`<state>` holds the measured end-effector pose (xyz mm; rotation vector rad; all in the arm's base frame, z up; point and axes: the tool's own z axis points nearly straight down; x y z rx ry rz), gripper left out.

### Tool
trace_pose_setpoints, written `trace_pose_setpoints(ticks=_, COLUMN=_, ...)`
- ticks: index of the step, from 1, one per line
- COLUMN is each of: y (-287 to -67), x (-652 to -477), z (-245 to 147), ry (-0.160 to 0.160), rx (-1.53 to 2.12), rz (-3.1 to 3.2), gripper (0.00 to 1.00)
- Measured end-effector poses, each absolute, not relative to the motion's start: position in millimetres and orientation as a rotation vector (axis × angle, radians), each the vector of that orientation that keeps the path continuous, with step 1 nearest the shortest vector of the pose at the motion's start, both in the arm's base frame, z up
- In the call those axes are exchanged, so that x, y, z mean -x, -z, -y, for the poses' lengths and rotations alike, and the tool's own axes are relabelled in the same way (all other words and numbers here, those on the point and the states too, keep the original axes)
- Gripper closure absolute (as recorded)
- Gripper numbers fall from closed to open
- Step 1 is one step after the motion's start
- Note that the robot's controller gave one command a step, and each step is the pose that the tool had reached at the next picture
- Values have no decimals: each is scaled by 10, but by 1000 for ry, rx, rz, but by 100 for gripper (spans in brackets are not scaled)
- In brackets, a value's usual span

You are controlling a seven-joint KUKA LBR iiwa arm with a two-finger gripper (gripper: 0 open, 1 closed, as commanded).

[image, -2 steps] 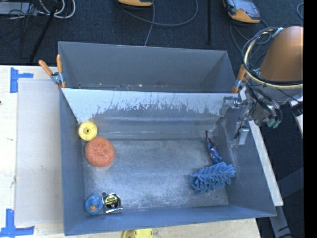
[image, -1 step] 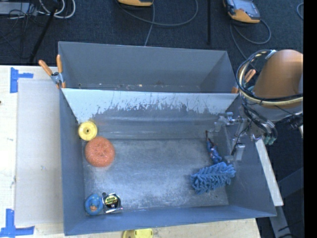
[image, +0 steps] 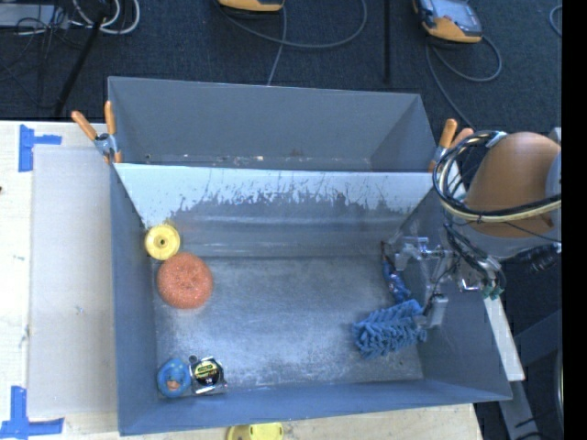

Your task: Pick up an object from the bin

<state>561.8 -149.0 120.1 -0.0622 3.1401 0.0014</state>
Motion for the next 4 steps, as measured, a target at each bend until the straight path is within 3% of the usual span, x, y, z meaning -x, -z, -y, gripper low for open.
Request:
trace_pose_setpoints(ticks=1, y=-882, x=-5375, z=1401, ry=2, rx=151, rz=-3131, gripper=0)
trace_pose_setpoints(ticks=2, y=-703, x=-5166, z=1336, ry=-5, rx=93, rz=-3139, gripper=100)
trace_pose_setpoints(ticks=3, y=-702, x=-5166, z=1335, ry=-5, rx=95, rz=-3139, gripper=100)
trace_pose_setpoints(ticks=4, y=-2149, x=-5145, z=1221, ry=0, rx=73, rz=-3140, gripper=100)
